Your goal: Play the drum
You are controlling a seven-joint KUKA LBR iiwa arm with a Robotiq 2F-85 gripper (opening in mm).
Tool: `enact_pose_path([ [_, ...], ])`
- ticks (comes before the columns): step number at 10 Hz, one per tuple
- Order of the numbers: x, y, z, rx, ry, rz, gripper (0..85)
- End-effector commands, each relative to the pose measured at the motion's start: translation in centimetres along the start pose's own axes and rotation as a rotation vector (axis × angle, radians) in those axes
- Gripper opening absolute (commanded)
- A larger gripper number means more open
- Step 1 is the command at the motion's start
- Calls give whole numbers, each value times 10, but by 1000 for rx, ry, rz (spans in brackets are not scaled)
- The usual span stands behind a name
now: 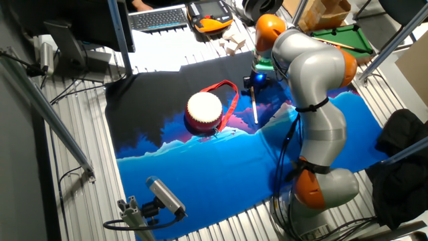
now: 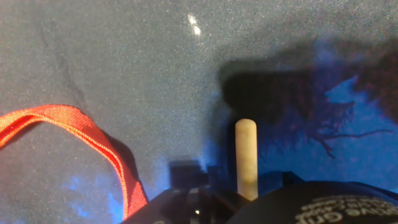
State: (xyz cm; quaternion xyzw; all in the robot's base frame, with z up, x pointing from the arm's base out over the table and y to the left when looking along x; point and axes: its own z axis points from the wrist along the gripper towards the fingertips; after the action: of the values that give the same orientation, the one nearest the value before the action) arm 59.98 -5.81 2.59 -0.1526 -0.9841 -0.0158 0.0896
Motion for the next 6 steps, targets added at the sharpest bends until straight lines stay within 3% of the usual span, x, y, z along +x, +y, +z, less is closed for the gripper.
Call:
enact_pose_path([
  [1,0,0,0,1,0,-4,340],
  [6,0,0,-1,2,-1,-10,340],
])
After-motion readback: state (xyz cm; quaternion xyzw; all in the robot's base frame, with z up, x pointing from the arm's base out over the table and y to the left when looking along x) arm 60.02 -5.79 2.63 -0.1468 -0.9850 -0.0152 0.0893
